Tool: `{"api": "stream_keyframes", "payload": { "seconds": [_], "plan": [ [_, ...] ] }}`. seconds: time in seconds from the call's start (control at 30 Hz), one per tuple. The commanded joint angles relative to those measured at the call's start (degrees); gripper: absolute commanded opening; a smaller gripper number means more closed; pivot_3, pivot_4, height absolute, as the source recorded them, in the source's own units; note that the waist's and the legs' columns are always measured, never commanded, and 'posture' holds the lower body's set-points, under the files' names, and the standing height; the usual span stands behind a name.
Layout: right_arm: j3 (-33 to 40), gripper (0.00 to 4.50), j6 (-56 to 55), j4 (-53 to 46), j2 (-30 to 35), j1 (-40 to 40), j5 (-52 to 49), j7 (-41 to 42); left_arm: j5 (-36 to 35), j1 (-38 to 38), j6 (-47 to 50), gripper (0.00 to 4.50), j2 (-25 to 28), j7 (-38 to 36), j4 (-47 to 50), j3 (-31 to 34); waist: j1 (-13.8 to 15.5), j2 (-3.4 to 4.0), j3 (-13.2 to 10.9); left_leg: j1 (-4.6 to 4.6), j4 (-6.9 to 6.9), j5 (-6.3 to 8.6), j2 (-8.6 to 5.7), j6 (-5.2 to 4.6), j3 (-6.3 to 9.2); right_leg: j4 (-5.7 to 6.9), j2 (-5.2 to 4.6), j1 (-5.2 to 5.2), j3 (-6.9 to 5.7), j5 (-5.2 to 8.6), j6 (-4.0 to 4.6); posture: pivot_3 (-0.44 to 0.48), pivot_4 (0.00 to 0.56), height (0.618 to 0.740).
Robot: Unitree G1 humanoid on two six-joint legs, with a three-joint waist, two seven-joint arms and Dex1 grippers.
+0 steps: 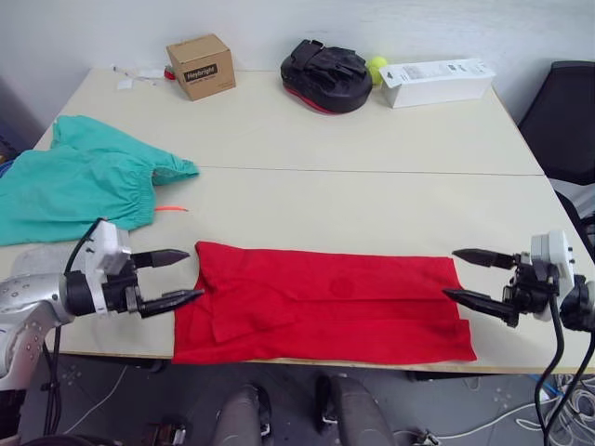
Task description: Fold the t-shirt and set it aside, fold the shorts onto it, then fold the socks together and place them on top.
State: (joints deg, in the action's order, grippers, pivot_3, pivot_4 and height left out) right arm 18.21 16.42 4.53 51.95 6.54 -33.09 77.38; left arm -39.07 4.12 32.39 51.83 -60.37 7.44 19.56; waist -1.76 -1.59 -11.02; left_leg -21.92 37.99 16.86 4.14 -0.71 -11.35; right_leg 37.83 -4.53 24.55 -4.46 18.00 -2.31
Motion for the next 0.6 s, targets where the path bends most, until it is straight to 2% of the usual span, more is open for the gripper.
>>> {"api": "stream_keyframes", "payload": {
  "seconds": [0.03,0.2,0.47,0.6],
  "plan": [
    [-3.3,4.50,3.6,2.1,2.8,6.2,1.9,0.1,1.6,5.8,-0.4,4.46,-1.3,4.2,-3.2,0.1,0.0,0.00,0.0,0.00,0.00,-0.01,0.00,0.00,0.00,0.00,0.00,0.00,0.00,0.00,0.00,0.000,0.150,0.740],
    [-14.3,4.50,2.6,13.4,3.6,19.9,12.3,1.1,13.7,13.4,-10.2,4.46,-0.8,0.9,-9.8,-10.7,-0.2,0.00,0.0,-0.01,0.00,0.00,0.00,0.05,-0.09,-0.01,0.02,0.05,0.00,-0.01,0.03,0.000,0.150,0.740],
    [-25.4,4.50,-1.7,29.6,1.2,33.3,23.9,4.3,20.6,24.5,-16.9,4.46,-4.3,-3.3,-19.6,-19.1,-0.1,0.00,0.0,-0.49,0.10,-0.08,0.01,0.08,-0.35,0.06,0.11,0.64,0.05,0.02,0.05,0.000,0.150,0.740],
    [-27.7,4.50,-2.1,32.6,0.8,36.1,26.2,6.8,22.4,27.1,-17.6,4.46,-5.3,-4.6,-22.3,-20.9,-0.2,0.00,0.0,-0.52,0.17,-0.09,0.00,0.06,-0.49,0.13,0.12,0.72,0.16,0.02,0.02,0.000,0.150,0.740]
  ]
}}
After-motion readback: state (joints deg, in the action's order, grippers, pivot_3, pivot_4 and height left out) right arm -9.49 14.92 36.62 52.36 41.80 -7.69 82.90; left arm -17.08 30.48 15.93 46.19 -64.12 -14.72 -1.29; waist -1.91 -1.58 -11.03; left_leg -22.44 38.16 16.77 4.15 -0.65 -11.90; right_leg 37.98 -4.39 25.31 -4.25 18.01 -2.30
